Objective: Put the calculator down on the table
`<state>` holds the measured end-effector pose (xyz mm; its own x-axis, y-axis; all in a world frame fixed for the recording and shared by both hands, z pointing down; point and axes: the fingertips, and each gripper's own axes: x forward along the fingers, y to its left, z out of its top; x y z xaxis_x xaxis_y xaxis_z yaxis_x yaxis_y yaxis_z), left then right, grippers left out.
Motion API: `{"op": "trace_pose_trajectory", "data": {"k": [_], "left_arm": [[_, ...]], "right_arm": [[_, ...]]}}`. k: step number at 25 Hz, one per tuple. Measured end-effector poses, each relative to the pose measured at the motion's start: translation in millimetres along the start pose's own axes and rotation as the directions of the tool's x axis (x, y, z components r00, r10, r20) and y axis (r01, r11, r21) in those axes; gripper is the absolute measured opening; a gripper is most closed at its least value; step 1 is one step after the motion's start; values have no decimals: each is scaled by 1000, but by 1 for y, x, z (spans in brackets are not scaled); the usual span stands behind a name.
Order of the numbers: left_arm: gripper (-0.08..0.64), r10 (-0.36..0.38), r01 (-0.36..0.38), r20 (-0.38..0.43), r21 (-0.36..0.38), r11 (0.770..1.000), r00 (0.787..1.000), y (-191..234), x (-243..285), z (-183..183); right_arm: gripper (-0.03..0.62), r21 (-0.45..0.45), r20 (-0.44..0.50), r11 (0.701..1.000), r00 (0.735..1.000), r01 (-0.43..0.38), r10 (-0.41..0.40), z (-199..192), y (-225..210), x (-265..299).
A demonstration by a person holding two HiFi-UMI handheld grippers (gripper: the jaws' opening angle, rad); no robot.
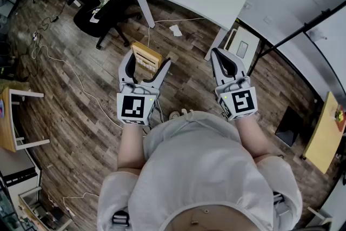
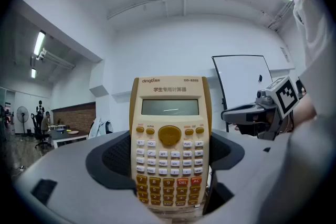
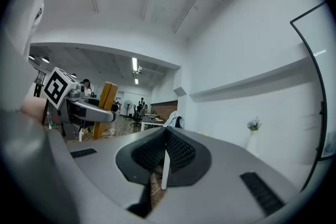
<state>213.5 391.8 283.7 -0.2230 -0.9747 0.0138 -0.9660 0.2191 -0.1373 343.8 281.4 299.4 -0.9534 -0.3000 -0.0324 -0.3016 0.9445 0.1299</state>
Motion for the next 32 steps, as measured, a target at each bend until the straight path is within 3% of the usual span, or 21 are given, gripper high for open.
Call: {"op": "trace_pose_trajectory", "data": {"k": [11, 15, 21, 32], "left_arm": [[407, 4, -4, 9, -13, 1000, 1000, 17, -9, -4], [407, -8, 9, 15, -28, 1000, 1000, 26, -15, -8], [407, -19, 19, 0, -30, 999, 1000, 57, -33, -25], [407, 63, -64, -33, -32, 997, 998, 117, -36, -55]], "right_arm": [[2, 16, -9, 1000, 1000, 22, -22, -2, 15, 6], [3, -27, -45, 999, 998, 32, -33, -9, 27, 12], [5, 21, -68, 998, 996, 53, -51, -17, 50, 32], [5, 39, -85, 999, 996, -21, 24, -38, 74, 97]]}}
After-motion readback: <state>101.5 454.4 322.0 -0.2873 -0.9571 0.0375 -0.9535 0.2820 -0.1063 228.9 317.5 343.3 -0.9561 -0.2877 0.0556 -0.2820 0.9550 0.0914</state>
